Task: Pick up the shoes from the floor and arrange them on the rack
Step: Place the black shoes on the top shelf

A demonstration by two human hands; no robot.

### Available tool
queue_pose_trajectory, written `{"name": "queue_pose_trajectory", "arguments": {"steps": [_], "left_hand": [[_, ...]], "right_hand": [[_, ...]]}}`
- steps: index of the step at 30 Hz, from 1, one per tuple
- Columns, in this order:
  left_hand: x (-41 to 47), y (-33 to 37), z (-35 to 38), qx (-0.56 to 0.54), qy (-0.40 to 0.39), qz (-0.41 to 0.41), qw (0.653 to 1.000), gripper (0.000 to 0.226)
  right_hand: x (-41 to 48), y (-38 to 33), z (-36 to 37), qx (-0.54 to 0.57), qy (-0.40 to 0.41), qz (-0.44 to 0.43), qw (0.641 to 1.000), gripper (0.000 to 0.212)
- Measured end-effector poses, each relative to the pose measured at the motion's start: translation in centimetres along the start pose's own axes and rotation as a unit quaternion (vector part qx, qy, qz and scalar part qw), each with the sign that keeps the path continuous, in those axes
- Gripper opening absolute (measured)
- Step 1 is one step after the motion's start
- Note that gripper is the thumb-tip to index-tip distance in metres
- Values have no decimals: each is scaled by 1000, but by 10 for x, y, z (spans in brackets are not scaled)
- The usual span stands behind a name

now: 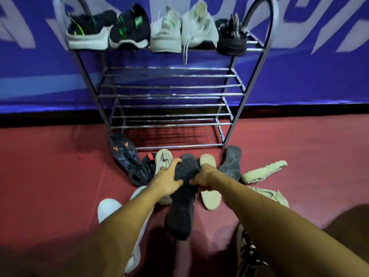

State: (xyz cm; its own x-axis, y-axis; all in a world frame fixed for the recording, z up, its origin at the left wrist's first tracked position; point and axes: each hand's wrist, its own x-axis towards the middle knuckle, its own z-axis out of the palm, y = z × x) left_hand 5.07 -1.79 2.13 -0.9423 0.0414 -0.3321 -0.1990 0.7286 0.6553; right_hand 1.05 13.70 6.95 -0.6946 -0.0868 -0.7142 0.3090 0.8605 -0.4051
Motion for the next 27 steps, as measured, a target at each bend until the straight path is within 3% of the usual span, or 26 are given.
{"name": "queue_pose_trajectory", "arguments": {"steps": [8,12,16,20,23,27], "left_hand": [[17,58,-80,-3,69,48,996,67],[7,94,-127,-2,67,89,994,69],[4,115,-163,10,55,116,992,91],[13,109,-171,-14,-3,82,997,126],[16,108,-160,-37,-42,62,997,144],[22,117,-153,-79,21,78,994,149]], "right_hand": [[-48,-58,-86,-15,40,-77,996,21],[-66,-75,-120,-1,90,-135,987,24],[-76,-92,-147,31,118,-183,976,30],[-74,-100,-153,61,167,-225,958,40],[-67,-108,-148,101,178,-249,947,30],[-62,-120,-141,156,192,-288,925,37]]}}
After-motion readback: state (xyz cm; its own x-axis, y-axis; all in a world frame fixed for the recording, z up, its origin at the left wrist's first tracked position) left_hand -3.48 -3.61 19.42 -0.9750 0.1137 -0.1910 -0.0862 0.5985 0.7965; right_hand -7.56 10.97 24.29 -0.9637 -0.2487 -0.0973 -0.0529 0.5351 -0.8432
